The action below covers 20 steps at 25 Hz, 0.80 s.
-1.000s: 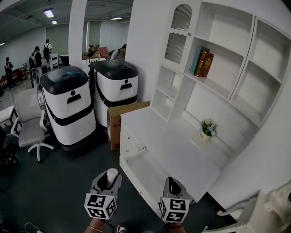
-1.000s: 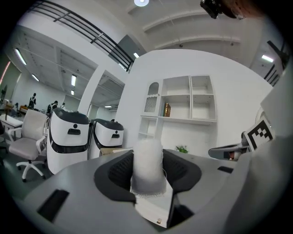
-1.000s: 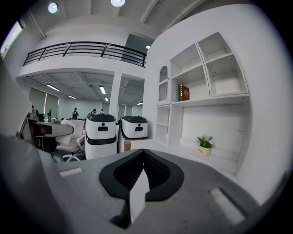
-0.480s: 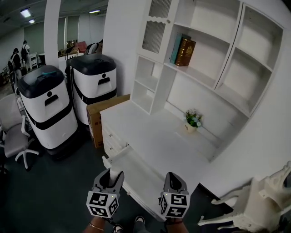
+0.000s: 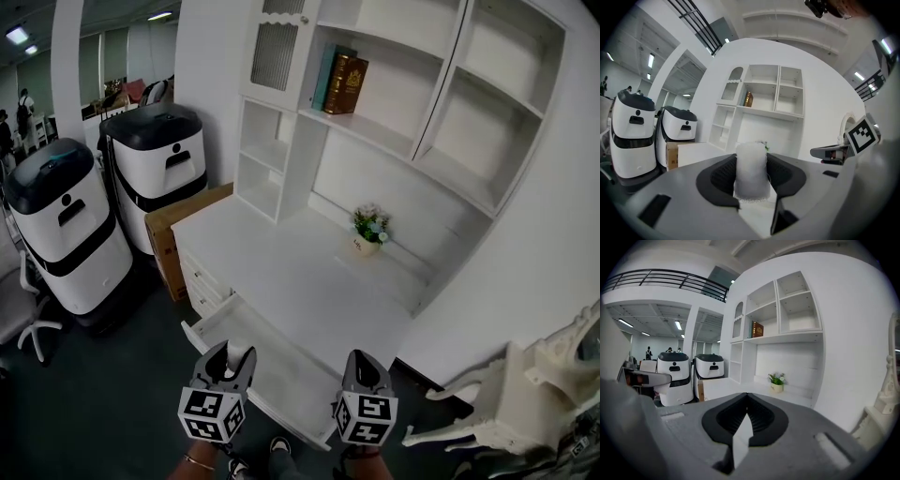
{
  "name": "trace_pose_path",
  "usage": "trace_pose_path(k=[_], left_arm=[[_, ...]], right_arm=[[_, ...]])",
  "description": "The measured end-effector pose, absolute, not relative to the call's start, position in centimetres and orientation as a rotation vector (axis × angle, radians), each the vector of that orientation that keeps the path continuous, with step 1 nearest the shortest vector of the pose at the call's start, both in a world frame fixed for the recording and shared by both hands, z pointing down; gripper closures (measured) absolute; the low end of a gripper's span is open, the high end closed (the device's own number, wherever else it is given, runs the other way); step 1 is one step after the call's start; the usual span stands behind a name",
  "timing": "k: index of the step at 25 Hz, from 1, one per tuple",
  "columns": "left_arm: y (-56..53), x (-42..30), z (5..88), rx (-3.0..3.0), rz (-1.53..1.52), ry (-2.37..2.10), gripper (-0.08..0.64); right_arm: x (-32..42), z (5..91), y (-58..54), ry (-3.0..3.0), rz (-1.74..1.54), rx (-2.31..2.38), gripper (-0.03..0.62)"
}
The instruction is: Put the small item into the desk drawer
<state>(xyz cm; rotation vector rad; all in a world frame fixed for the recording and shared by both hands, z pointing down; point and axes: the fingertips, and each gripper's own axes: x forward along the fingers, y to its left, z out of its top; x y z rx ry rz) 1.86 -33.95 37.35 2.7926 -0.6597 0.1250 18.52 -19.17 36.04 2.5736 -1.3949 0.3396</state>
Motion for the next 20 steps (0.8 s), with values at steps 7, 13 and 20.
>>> trace_pose_path(k=[7,13,20], left_arm=[[-32.2,6.4,38.2,2.816,0.173,-0.544,0.385],[-31.0,8.1,40.3,2.805,0.255,-0.482,0.385],[-29.5,8.3,44.0,2.776,0.388,-0.446,0.385]], right_arm=[[21.7,37.0,-16.6,-1.303,0.386,2.635,0.588],[22.6,39.0,-14.9,-1.256,0.455,2.662,0.588],[22.8,42.9,-13.7,-1.226,0.583,2.669,0.588]])
